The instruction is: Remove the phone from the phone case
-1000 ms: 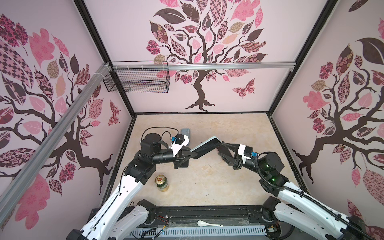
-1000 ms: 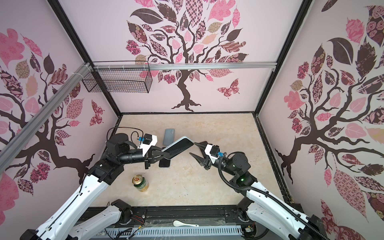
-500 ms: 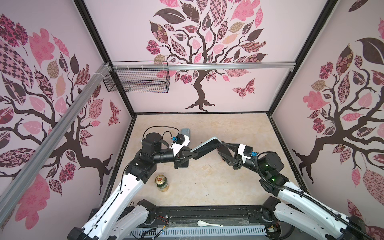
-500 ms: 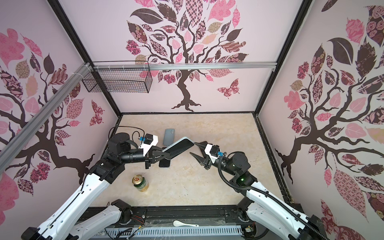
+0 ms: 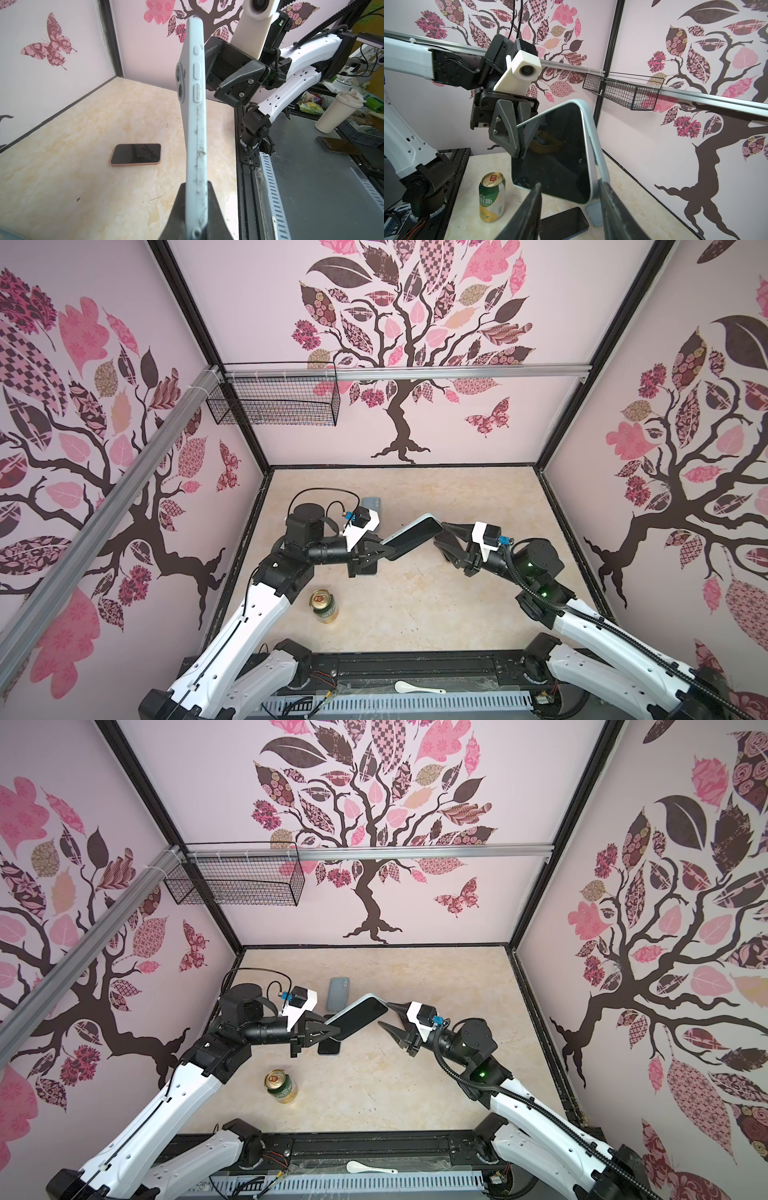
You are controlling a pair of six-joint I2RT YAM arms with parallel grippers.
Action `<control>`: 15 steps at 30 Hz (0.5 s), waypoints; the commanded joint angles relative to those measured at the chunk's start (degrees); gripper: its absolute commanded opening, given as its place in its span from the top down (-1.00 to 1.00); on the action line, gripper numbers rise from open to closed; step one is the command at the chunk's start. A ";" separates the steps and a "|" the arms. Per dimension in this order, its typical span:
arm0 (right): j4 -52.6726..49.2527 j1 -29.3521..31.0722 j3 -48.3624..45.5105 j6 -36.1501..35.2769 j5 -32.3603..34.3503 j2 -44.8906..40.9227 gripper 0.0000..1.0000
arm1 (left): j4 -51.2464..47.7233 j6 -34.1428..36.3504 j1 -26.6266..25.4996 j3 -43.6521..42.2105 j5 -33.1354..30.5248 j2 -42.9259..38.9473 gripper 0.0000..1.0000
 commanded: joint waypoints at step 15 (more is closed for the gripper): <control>3.69 0.65 6.31 12.00 -23.55 2.27 0.18 | 9.33 -4.42 -2.16 -0.84 -2.04 -3.01 1.00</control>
